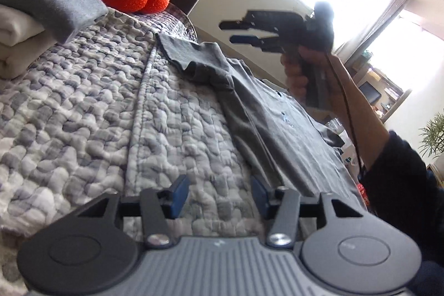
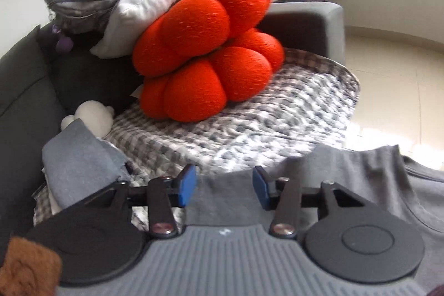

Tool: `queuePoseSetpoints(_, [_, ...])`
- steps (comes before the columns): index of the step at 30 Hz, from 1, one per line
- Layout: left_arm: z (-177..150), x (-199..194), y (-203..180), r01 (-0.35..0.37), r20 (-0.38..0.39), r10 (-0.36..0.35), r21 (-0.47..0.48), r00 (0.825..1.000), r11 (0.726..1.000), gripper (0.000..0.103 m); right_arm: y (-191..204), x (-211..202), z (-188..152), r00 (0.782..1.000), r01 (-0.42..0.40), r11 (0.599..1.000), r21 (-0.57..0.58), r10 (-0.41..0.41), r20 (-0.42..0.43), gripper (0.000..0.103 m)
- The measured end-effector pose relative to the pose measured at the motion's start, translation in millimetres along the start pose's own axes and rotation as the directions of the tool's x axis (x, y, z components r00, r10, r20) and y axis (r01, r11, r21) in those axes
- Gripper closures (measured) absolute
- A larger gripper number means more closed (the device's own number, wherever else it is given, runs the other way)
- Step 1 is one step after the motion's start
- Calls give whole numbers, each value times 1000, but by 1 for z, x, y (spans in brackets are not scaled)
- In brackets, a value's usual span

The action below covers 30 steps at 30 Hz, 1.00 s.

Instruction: Fold clothes

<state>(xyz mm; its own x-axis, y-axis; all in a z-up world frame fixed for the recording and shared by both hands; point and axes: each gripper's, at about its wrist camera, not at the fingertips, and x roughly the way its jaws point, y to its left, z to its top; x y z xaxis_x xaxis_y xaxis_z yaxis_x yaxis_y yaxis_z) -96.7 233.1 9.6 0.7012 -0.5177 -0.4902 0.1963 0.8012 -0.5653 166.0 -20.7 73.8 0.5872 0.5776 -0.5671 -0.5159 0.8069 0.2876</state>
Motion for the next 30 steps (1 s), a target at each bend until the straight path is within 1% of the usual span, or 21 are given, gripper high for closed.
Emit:
queuePoseSetpoints(1, [10,7,-1,9,8,-9,-10,1000,1000,43,-16,-8,-2,999,39,999,11,-39,3,54])
queuePoseSetpoints(3, [34,22,-1,14,37,-12,-52,999,999,39,-48,-24,-6,993,115,993,35,-116,8,54])
queuePoseSetpoints(5, [60,39,2,19,73,-13,-88,997,996,38,-79,-40,-11,981,191,980,58,-192,11,53])
queuePoseSetpoints(6, [74,50,4,16,82,-8,-105,997,994,35,-95,-48,-13,973,229,971,70,-230,12,53])
queuePoseSetpoints(7, [87,63,7,4,76,5,-122,997,993,31,-112,-55,-14,966,257,962,94,-260,17,53])
queuePoseSetpoints(9, [108,91,13,-52,45,60,-159,997,986,30,-145,-68,-15,948,309,940,146,-316,28,53])
queuePoseSetpoints(11, [124,120,18,-124,23,129,-167,991,978,30,-157,-70,-16,950,305,943,133,-311,27,53])
queuePoseSetpoints(13, [136,144,24,-172,14,177,-175,984,969,30,-153,-62,-13,957,287,956,61,-290,32,53])
queuePoseSetpoints(16, [145,168,31,-192,31,202,-192,979,962,30,-137,-33,-2,978,209,977,-32,-208,20,53])
queuePoseSetpoints(18, [148,178,29,-205,56,218,-181,974,962,31,-129,-8,6,982,187,979,-81,-187,13,53])
queuePoseSetpoints(19, [149,181,26,-226,65,238,-155,969,962,38,-127,7,9,982,189,978,-94,-189,4,53])
queuePoseSetpoints(20, [149,185,23,-252,74,262,-122,962,960,47,-126,23,12,980,197,975,-103,-199,-12,53])
queuePoseSetpoints(21, [150,189,20,-286,74,293,-85,953,954,77,-125,38,14,977,206,972,-113,-211,-28,55])
queuePoseSetpoints(22, [151,191,20,-304,72,308,-63,949,951,92,-120,55,14,968,235,963,-129,-243,-57,70])
queuePoseSetpoints(23, [152,193,21,-310,72,313,-49,947,949,92,-117,64,12,962,255,955,-150,-266,-61,83])
queuePoseSetpoints(24, [153,191,22,-308,82,310,-40,947,951,95,-114,72,11,956,274,947,-170,-288,-60,101])
queuePoseSetpoints(26, [159,184,21,-296,124,297,-25,947,955,96,-105,72,15,958,276,941,-198,-287,-25,101])
queuePoseSetpoints(28, [168,175,18,-291,181,288,-15,940,957,96,-96,62,24,951,308,926,-220,-303,56,101])
queuePoseSetpoints(30, [177,171,17,-284,210,282,-19,936,959,96,-95,55,38,948,316,931,-183,-302,101,101])
